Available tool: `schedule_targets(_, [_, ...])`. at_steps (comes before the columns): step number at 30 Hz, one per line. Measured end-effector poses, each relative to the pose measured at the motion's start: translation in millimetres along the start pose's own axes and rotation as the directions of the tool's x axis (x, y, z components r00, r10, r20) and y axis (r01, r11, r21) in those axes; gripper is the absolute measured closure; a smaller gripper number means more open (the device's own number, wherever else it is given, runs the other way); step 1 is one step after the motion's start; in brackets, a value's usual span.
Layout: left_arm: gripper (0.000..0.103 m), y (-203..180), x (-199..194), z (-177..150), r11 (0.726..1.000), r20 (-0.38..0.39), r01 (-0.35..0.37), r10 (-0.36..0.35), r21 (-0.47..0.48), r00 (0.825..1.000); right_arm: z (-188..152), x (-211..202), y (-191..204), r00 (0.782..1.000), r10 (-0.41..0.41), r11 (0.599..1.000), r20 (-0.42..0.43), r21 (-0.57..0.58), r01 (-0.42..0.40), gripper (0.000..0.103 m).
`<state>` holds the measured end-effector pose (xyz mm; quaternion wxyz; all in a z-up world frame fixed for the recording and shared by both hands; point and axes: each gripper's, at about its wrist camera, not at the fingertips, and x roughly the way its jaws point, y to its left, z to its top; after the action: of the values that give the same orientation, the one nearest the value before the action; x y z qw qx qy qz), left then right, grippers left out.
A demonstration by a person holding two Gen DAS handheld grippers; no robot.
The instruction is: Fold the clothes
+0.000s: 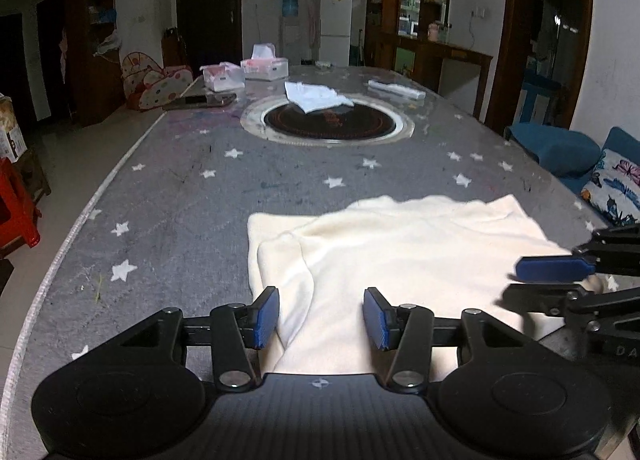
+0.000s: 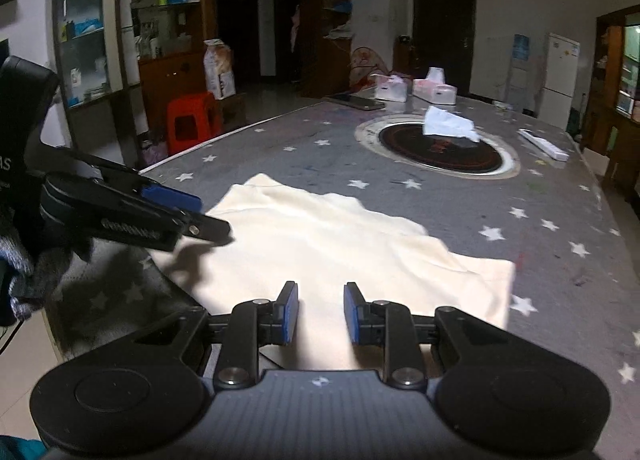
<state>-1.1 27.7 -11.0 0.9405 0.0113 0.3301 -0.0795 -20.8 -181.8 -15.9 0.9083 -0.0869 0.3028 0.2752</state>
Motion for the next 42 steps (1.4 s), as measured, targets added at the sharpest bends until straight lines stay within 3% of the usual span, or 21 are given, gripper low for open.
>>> schedule_targets(7, [0.054, -6, 4, -9, 1.000, -0.026, 0.023, -0.023, 0.017, 0.999, -14, -2, -23, 0.999, -0.027, 0.998, -0.037, 0.054, 0.029, 0.079])
schedule_targets(13, [0.054, -4, 8, -11, 1.000, -0.036, 0.020, -0.019, 0.009, 0.999, 3, -2, -36, 1.000, -0.021, 0.998, -0.020, 0.061, 0.022, 0.079])
schedule_targets(23, [0.053, -1, 10, -11, 1.000, -0.043, 0.025, -0.025, 0.002, 0.999, 16, 46, -83, 0.993, -0.072, 0.985, -0.098, 0.152, 0.086, 0.081])
schedule_targets(29, [0.053, -2, 12, -11, 1.000, -0.044, 0.028, -0.028, 0.002, 0.999, 33, 56, -79, 0.995, -0.058, 0.989, -0.082, 0.128, 0.068, 0.088])
schedule_targets(33, [0.053, -1, 11, -11, 1.000, -0.045, 0.028, -0.028, -0.004, 0.999, 36, 79, -79, 0.989, -0.074, 0.991, -0.127, 0.104, 0.087, 0.088])
schedule_targets(37, [0.053, 1, 8, -9, 0.999, -0.040, 0.030, -0.030, -0.018, 0.999, 47, 75, -74, 0.991, -0.082, 0.992, -0.107, 0.088, 0.092, 0.088])
schedule_targets(42, [0.053, 8, 2, -8, 0.998, -0.021, 0.029, -0.030, -0.056, 0.999, 65, 73, -41, 0.997, 0.020, 1.000, -0.075, 0.012, -0.019, 0.088])
